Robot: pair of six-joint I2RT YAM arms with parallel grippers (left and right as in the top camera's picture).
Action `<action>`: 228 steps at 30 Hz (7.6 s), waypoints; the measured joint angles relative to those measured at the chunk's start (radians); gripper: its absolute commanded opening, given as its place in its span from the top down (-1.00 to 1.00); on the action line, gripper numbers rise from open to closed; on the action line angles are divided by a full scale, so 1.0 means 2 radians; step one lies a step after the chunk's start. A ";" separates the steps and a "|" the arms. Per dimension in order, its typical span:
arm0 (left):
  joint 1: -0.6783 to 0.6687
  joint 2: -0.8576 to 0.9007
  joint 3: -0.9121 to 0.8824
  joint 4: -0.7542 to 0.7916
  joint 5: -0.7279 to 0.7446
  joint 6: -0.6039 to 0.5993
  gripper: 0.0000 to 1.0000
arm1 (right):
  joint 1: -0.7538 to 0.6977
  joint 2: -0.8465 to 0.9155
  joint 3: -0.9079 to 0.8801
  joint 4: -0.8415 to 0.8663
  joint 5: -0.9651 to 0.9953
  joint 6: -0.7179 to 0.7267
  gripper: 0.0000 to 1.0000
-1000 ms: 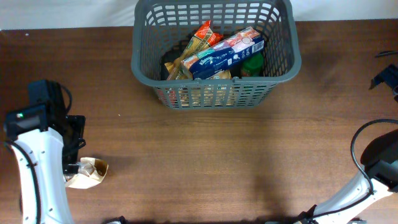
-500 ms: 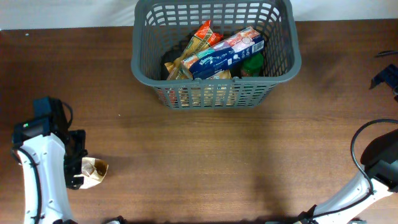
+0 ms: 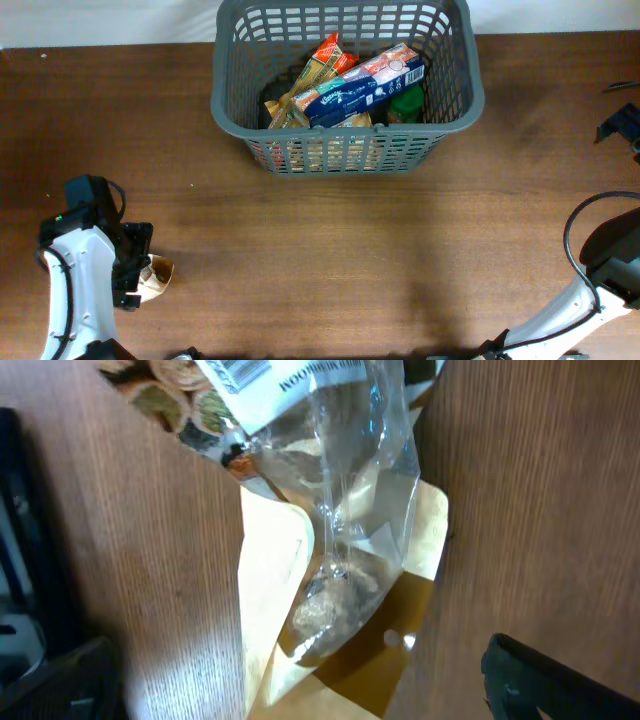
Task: Pack container
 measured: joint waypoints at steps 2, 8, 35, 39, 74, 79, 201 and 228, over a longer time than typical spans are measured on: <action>0.000 0.000 -0.006 0.004 0.002 0.008 -0.98 | 0.000 0.000 0.000 0.000 0.000 0.000 -0.98; 0.005 0.000 -0.010 0.024 0.005 0.019 -0.98 | 0.000 0.000 0.000 0.000 0.000 0.000 -0.97; 0.064 0.000 -0.076 0.135 0.009 0.075 -0.98 | 0.000 0.000 0.000 0.000 0.000 0.000 -0.97; 0.064 0.000 -0.079 0.151 0.020 0.079 -0.98 | 0.000 0.000 0.000 0.000 0.000 0.000 -0.97; 0.064 0.028 -0.122 0.220 0.030 0.053 -0.98 | 0.000 0.000 0.000 0.000 0.000 0.000 -0.97; 0.064 0.048 -0.122 0.226 0.029 0.053 -0.98 | 0.000 0.000 0.000 0.000 0.000 0.000 -0.98; -0.349 -0.081 0.730 -0.289 0.098 0.537 -0.98 | 0.000 0.000 -0.003 0.001 0.000 0.000 -0.97; -0.349 -0.488 0.293 -0.222 0.089 0.394 -0.98 | 0.000 0.000 -0.003 0.000 0.002 0.000 -0.97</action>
